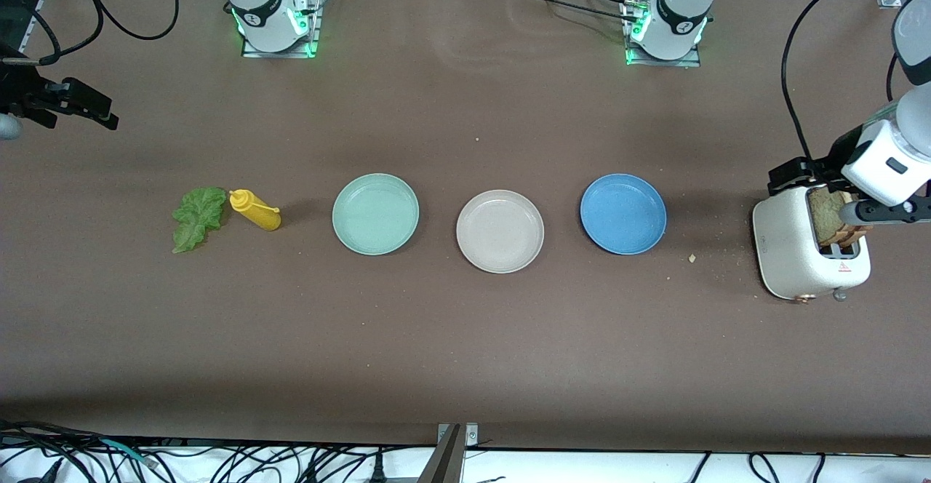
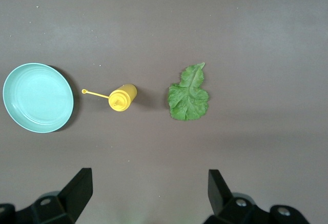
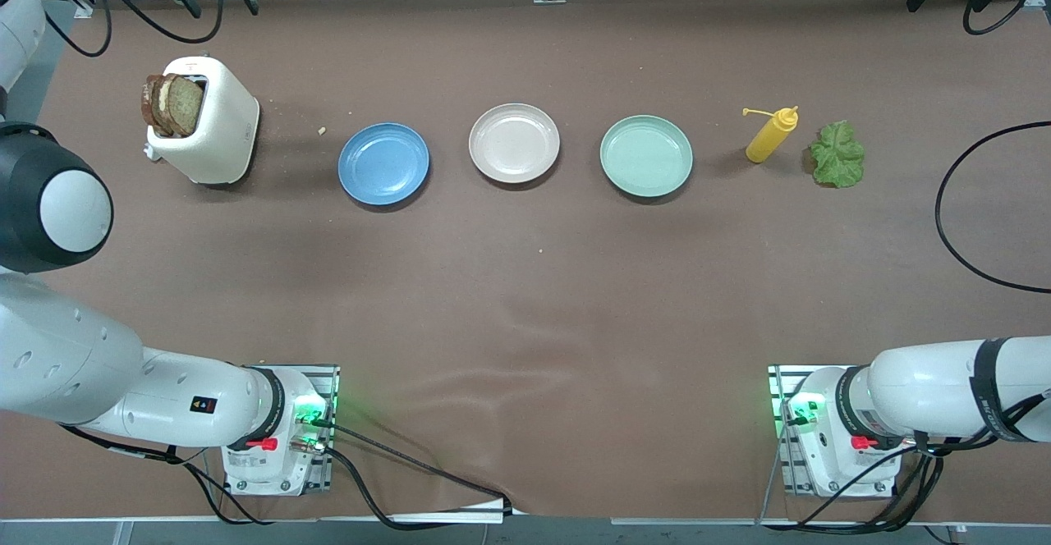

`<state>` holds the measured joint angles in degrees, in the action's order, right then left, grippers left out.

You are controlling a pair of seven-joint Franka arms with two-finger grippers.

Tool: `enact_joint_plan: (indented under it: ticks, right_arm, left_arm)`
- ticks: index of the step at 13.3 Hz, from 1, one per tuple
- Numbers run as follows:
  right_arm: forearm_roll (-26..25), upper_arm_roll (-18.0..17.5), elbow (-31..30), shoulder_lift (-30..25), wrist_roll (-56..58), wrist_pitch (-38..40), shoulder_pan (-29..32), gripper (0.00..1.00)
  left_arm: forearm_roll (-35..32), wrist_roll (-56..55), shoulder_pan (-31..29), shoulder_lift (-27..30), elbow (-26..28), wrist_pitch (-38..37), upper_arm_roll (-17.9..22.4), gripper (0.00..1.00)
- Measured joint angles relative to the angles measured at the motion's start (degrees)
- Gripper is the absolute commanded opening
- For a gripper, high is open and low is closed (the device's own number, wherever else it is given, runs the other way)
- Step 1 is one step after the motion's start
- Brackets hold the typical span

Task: Make sandwich in beige plate with both arms

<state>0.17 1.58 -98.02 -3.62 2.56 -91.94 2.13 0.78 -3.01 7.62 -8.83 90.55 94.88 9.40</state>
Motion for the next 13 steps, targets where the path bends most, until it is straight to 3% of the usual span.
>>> enact_joint_plan:
  ticks: [8,13]
  right_arm:
    - [0.0,0.15,0.0,0.0,0.01,0.03,0.02,1.0]
    - [0.0,0.15,0.0,0.0,0.01,0.03,0.02,1.0]
  left_arm:
    - [-0.13,10.54,-10.63,-3.93,0.24,1.47,0.33,1.0]
    - [-0.13,12.3,-12.54,-5.33,3.96,5.5,0.31,1.0]
